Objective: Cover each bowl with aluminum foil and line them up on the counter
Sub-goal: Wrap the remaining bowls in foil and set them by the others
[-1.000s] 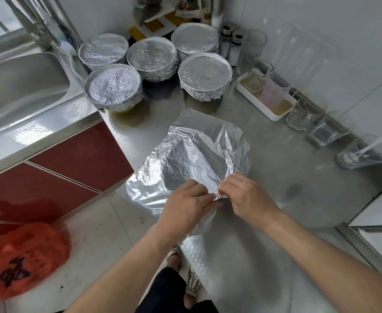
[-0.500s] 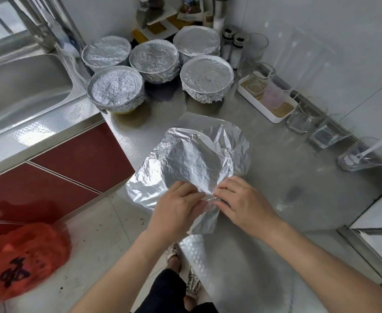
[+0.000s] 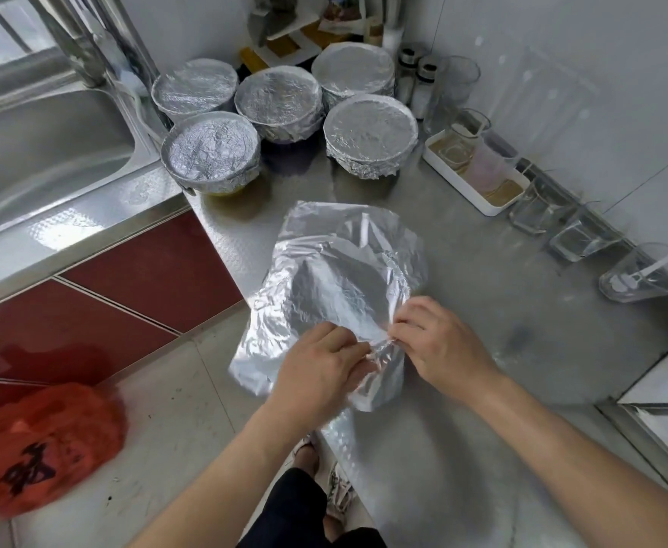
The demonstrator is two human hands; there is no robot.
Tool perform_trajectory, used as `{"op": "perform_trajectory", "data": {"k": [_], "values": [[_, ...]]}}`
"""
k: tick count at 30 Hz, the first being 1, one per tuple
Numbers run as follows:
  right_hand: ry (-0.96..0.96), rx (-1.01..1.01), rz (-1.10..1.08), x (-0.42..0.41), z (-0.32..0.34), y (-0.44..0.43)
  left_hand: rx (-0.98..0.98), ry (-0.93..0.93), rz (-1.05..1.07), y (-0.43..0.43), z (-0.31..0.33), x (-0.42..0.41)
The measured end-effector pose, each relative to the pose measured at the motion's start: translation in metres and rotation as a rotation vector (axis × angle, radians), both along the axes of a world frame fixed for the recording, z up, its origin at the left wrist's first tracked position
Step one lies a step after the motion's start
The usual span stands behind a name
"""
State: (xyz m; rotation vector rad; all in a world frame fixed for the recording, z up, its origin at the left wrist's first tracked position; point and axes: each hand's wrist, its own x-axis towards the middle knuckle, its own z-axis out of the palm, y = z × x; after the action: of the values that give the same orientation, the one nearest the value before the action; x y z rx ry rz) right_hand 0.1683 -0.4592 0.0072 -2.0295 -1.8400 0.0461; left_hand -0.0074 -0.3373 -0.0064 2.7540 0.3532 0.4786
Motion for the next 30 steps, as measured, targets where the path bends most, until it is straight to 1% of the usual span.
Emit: {"op": "perform_trajectory", "data": {"k": [2,6,9,14,16,20,23,26,30], "values": [[0.002,-0.011,-0.003,0.005,0.006,-0.003,-0.008,-0.011,0.020,-0.008,-0.001,0.004],[-0.015,-0.065,0.093,-0.008,0.002,-0.004,-0.006,-0.028,0.011,-0.009,-0.003,0.002],[0.021,-0.033,0.083,-0.017,-0.005,-0.003,0.003,-0.034,0.004,-0.006,-0.002,0.001],[-0.015,0.001,0.076,-0.014,-0.006,0.000,0.086,-0.047,-0.079,-0.004,-0.002,0.004],[-0.021,0.006,0.076,-0.011,-0.007,0.000,0.105,-0.057,-0.078,-0.005,-0.002,0.009],[-0.005,0.001,0.083,-0.001,-0.003,0.001,0.032,-0.035,0.012,-0.006,-0.003,0.011],[0.005,-0.012,0.035,0.011,0.001,-0.001,-0.016,-0.036,0.047,-0.005,0.004,-0.002],[0.030,-0.049,-0.017,0.010,0.007,-0.003,-0.021,-0.056,0.060,-0.004,0.009,-0.009],[0.086,-0.034,0.057,-0.013,0.007,-0.001,-0.010,-0.058,0.067,-0.005,0.007,-0.007]]}}
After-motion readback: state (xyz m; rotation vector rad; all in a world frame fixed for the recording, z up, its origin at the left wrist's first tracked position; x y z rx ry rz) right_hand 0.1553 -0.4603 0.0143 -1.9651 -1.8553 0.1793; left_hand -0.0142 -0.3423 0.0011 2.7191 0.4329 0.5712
